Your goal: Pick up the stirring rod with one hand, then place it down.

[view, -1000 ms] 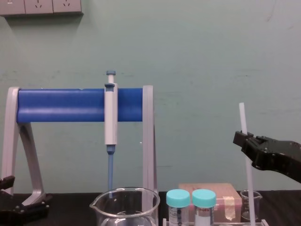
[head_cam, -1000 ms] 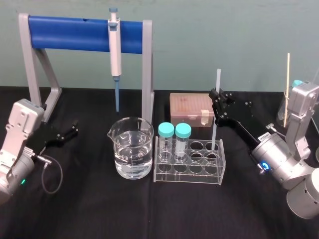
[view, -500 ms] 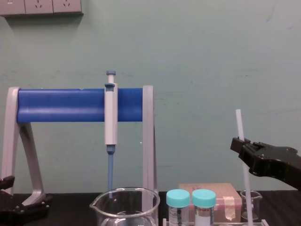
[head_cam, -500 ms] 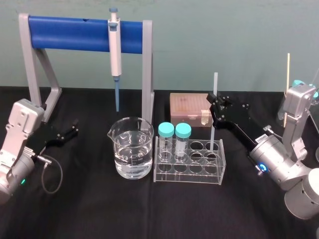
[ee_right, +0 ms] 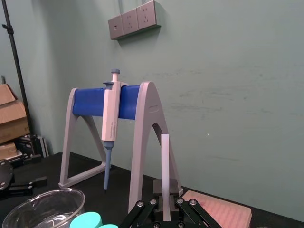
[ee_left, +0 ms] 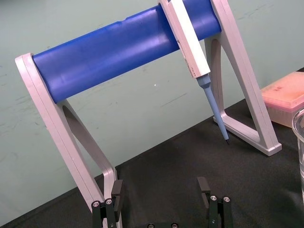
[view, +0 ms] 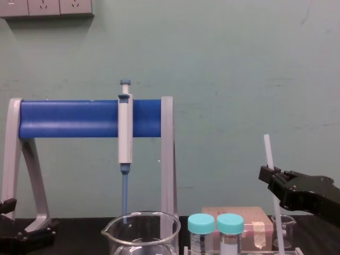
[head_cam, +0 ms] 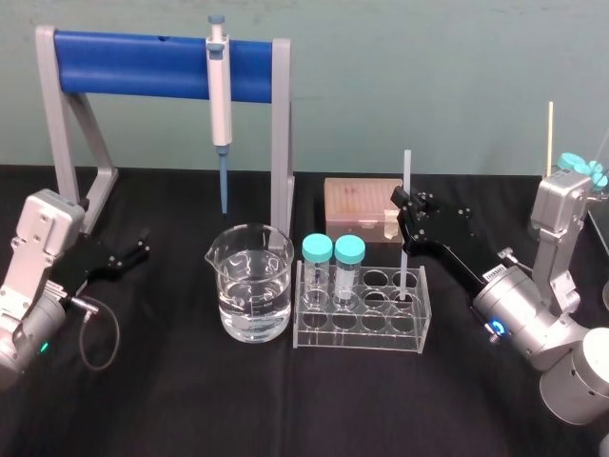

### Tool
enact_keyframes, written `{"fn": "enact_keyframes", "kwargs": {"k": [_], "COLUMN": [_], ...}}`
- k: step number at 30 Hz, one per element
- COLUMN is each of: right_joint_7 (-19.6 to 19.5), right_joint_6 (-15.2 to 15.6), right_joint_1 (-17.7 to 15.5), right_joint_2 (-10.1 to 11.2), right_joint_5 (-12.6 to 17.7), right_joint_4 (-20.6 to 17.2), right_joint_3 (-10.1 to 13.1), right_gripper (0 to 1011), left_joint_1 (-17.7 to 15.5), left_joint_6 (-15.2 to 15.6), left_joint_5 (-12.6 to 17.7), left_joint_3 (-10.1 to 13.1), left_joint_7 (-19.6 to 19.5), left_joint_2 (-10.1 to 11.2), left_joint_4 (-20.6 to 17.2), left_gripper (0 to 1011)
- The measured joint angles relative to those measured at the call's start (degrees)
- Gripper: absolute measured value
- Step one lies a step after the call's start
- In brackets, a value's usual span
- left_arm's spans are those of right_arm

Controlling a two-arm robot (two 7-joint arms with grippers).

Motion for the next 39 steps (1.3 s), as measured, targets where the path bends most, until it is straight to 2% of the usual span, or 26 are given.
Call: {"fn": "enact_keyframes", "kwargs": {"k": [39], "right_joint_7": [-0.19], "right_joint_6": [0.60], "right_joint_1": [-0.84], "right_joint_2": [-0.04], "right_joint_5": [-1.01], "right_joint_4": [1.49], "right_joint_3": [-0.15], "right_gripper": [68], "left_joint_1": [0.00], "left_joint_6": [0.00], "left_joint_5": [0.00], "left_joint_3": [0.00], "left_joint_7": [0.00], "left_joint_2": [0.00], "left_joint_4": [0.00], "left_gripper": [1000]}}
